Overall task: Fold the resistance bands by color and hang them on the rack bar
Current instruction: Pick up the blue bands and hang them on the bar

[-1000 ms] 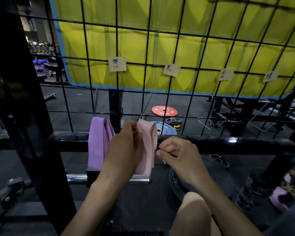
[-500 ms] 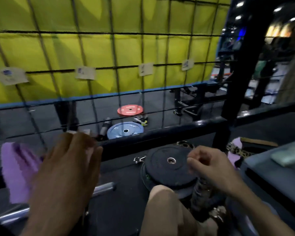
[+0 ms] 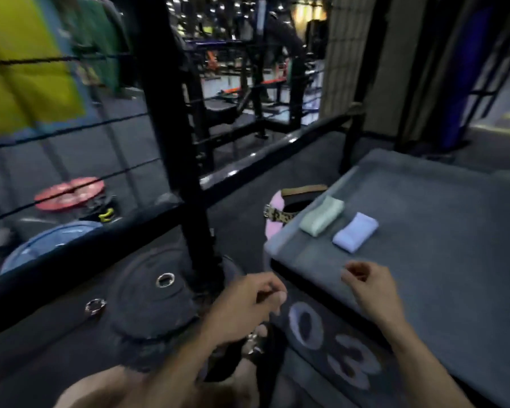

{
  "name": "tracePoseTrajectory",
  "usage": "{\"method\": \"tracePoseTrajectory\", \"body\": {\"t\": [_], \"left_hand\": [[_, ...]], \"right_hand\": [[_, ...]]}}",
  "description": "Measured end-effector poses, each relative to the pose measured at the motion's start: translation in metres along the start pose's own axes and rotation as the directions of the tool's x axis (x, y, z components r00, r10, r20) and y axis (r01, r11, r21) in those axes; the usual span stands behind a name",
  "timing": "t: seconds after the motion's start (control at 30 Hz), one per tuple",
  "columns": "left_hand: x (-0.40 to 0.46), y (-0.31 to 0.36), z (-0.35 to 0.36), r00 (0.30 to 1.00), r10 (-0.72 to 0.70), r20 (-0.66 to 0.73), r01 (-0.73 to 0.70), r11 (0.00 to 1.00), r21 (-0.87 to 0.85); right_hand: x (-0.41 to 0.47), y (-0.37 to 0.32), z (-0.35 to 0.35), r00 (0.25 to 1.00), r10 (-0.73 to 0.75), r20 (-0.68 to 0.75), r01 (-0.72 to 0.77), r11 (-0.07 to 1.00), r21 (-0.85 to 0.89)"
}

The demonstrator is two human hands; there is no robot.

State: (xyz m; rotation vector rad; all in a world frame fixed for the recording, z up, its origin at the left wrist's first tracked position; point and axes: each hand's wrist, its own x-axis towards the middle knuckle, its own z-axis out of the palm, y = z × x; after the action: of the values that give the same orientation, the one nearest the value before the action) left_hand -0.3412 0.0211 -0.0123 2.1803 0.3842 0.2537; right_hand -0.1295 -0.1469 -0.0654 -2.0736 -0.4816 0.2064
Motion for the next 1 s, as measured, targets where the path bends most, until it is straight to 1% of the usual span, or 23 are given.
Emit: {"method": "tracePoseTrajectory", "body": {"t": [0.13,0.3,0.37,0.43,0.53,0.7,0.93,1.0], "left_hand": [[0.05,-0.007,0.031,0.993,-0.079,0.085,0.085,0.994,-0.069],[0.072,-0.012,0.04,0.988,-0.111,0.104,0.122,0.987,-0.108],[0.074,-0.016,0.04,0.987,-0.123,0.106,0.134,0.985,-0.107],[0.075,-0.022,0.04,0.986,-0.129,0.107,0.141,0.984,-0.108],[0.072,-0.026,0.038,0.981,-0.155,0.115,0.17,0.976,-0.137],[0.068,-0.027,0.036,0.978,-0.167,0.128,0.183,0.976,-0.122],[0.063,-0.029,0.034,0.964,-0.208,0.163,0.231,0.964,-0.135],[0.062,-0.03,0.032,0.965,-0.209,0.16,0.232,0.962,-0.141]], "right_hand": [[0.047,0.011,0.002,0.985,0.031,-0.172,-0.05,0.993,-0.108],[0.084,0.023,0.024,0.96,0.196,-0.202,-0.226,0.964,-0.142],[0.09,0.029,0.03,0.942,0.232,-0.241,-0.277,0.944,-0.176],[0.093,0.03,0.034,0.93,0.222,-0.293,-0.283,0.941,-0.184],[0.098,0.031,0.037,0.916,0.199,-0.347,-0.261,0.955,-0.141],[0.1,0.033,0.039,0.911,0.197,-0.363,-0.256,0.959,-0.122],[0.104,0.027,0.036,0.891,0.293,-0.346,-0.332,0.942,-0.058],[0.105,0.024,0.036,0.901,0.267,-0.342,-0.288,0.958,-0.01]]}}
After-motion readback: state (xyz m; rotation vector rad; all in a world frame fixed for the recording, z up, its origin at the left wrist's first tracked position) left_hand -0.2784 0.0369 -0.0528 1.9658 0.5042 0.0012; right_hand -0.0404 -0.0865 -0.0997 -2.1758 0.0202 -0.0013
